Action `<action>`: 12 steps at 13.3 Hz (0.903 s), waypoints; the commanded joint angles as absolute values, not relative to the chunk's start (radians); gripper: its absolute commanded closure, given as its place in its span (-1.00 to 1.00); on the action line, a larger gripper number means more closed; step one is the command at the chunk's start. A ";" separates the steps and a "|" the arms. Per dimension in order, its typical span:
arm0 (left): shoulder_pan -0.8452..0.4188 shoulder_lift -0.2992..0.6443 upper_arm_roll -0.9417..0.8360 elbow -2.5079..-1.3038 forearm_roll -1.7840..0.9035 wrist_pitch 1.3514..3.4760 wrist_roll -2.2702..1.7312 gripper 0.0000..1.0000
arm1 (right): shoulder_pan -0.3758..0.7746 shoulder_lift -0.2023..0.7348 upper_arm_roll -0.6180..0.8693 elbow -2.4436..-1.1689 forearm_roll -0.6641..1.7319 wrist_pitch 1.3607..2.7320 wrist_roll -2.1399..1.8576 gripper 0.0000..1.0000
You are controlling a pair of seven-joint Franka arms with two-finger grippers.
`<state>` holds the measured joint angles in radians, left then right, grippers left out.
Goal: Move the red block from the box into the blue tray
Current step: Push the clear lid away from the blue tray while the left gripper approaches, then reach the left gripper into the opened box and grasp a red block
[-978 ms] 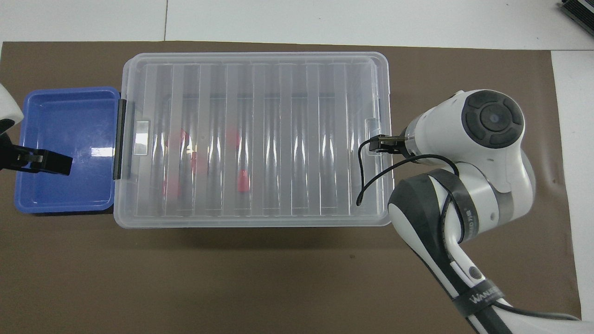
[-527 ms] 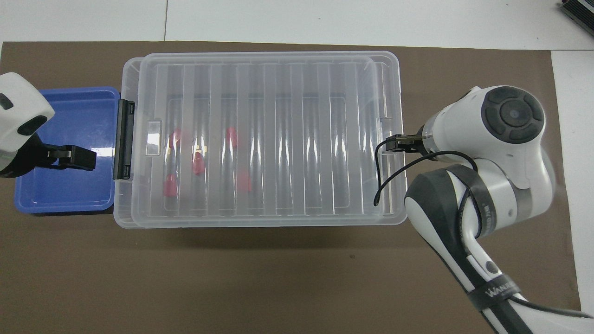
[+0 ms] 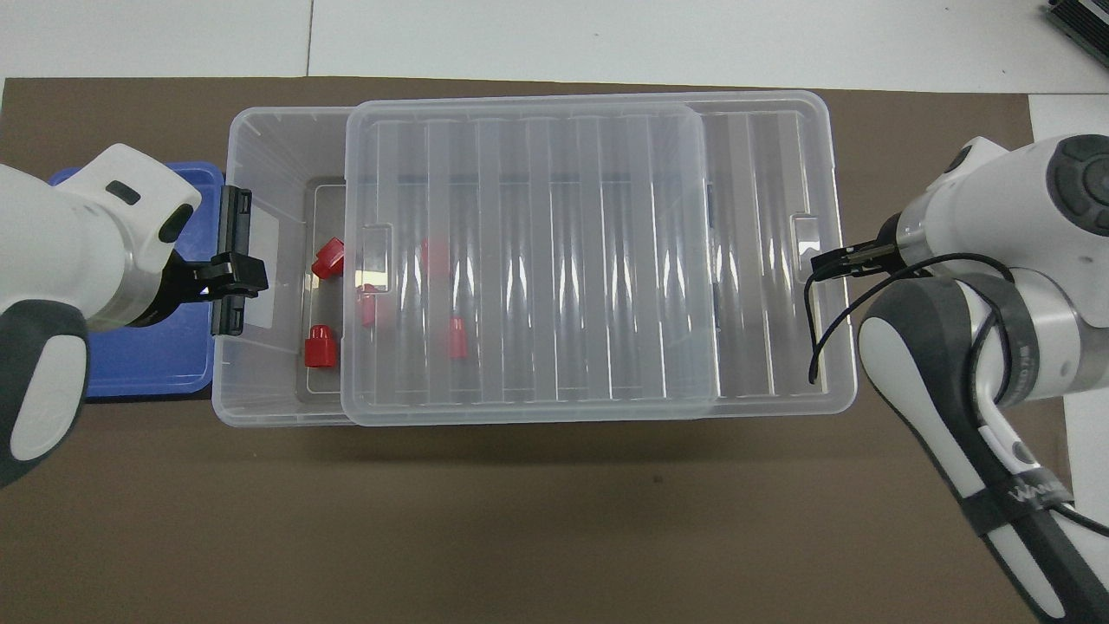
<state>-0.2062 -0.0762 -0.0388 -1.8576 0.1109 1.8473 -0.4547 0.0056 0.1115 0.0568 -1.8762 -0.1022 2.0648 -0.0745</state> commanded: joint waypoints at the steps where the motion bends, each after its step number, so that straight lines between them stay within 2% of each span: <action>1: -0.236 -0.043 -0.025 -1.890 0.100 1.929 -0.541 -1.00 | -0.052 0.090 0.067 -1.902 -0.115 2.065 -0.207 -1.00; 5: -0.267 -0.015 -0.025 -2.002 0.100 2.143 -0.669 -1.00 | -0.083 0.092 0.067 -1.901 -0.115 2.074 -0.290 -1.00; 9: -0.302 0.049 -0.021 -2.013 0.101 2.233 -0.782 -1.00 | -0.100 0.094 0.067 -1.901 -0.115 2.080 -0.325 -1.00; 12: -0.304 0.072 -0.021 -2.078 0.101 2.357 -0.792 -1.00 | -0.106 0.095 0.067 -1.901 -0.115 2.082 -0.350 -1.00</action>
<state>-0.2862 0.0666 -0.0387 -2.0240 0.1108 2.2677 -0.7734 -0.0836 0.1115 0.0565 -1.8768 -0.1022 2.0654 -0.3157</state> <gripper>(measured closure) 0.000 0.000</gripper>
